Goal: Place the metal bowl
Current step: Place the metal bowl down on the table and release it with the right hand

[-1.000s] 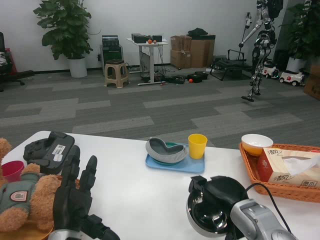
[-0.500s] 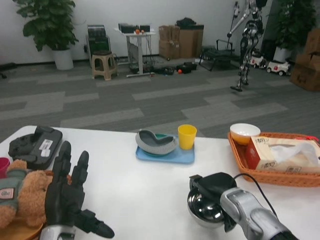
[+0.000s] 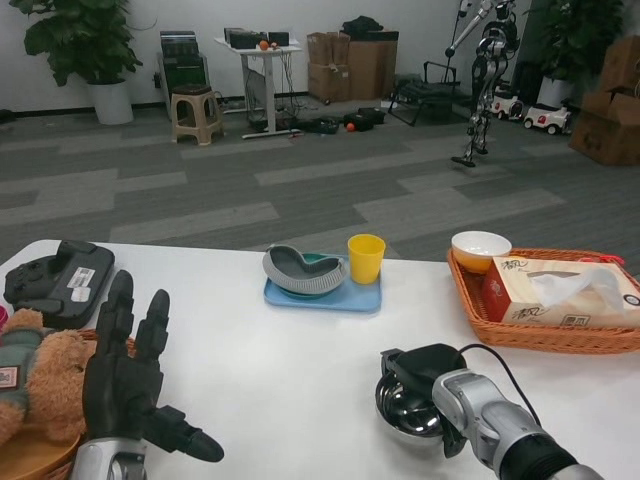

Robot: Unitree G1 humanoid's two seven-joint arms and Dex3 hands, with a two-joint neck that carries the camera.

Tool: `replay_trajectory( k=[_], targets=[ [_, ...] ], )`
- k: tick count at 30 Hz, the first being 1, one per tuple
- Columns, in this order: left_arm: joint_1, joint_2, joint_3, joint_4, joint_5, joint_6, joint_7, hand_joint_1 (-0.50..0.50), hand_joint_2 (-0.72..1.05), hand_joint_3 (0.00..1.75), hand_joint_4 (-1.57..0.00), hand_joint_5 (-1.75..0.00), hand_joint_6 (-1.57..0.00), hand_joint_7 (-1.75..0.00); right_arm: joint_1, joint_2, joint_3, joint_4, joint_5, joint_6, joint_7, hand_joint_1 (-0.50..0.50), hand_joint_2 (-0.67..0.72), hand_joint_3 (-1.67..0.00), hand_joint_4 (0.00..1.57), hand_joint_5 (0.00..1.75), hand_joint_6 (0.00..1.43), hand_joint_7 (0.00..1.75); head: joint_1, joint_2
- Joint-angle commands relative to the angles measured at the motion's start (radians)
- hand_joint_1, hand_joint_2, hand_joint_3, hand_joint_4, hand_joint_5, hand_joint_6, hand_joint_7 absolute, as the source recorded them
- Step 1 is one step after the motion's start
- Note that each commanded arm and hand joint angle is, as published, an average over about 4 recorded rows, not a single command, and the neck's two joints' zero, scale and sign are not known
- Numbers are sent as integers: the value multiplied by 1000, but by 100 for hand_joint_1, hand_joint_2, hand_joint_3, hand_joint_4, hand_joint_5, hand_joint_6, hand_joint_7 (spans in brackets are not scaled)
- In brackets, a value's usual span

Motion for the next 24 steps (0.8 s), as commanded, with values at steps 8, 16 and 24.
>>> replay_trajectory(
  k=[8,16,24],
  targets=[
    [0,-1,-1,3,-12,-7,1,-50,-64,0,0,-10,0,0,49,12,-33,-32,0,-4,-2,-6,-34,-131,24,165,1,168,3,-17],
    [4,-1,-1,3,-14,-7,1,-50,-64,0,0,-10,0,0,103,1,-75,-134,3,0,1,-24,-5,-81,6,70,0,162,12,-15],
    [5,-1,1,4,-14,-7,1,-50,-64,0,0,-10,0,0,145,-15,-100,-235,49,56,47,-42,53,-8,2,56,0,141,14,-15]
  ],
)
